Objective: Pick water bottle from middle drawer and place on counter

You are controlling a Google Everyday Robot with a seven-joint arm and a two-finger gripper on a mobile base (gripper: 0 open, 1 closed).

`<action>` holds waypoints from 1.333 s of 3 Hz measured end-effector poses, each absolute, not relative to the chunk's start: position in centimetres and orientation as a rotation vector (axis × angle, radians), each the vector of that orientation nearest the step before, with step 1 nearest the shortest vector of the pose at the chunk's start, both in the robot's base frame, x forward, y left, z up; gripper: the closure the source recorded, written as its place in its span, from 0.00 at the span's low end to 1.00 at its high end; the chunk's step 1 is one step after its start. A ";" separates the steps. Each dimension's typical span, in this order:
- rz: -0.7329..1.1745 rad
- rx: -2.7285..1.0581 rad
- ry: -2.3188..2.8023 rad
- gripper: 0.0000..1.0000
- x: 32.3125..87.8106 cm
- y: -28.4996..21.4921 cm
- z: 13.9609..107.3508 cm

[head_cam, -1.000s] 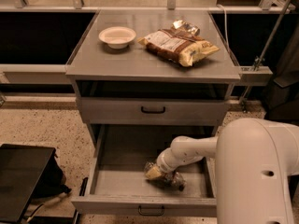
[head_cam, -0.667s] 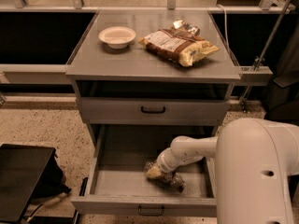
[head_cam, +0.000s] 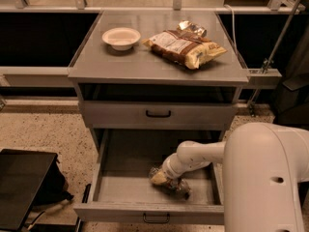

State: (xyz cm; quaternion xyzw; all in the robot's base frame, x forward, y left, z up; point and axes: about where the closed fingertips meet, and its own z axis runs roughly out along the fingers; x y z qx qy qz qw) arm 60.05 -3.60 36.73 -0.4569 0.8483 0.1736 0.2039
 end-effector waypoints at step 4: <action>0.043 -0.972 2.200 1.00 63.3 -5.3 55.6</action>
Offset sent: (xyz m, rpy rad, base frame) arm -0.0577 0.0322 0.2262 -0.2303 -0.4516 -0.0071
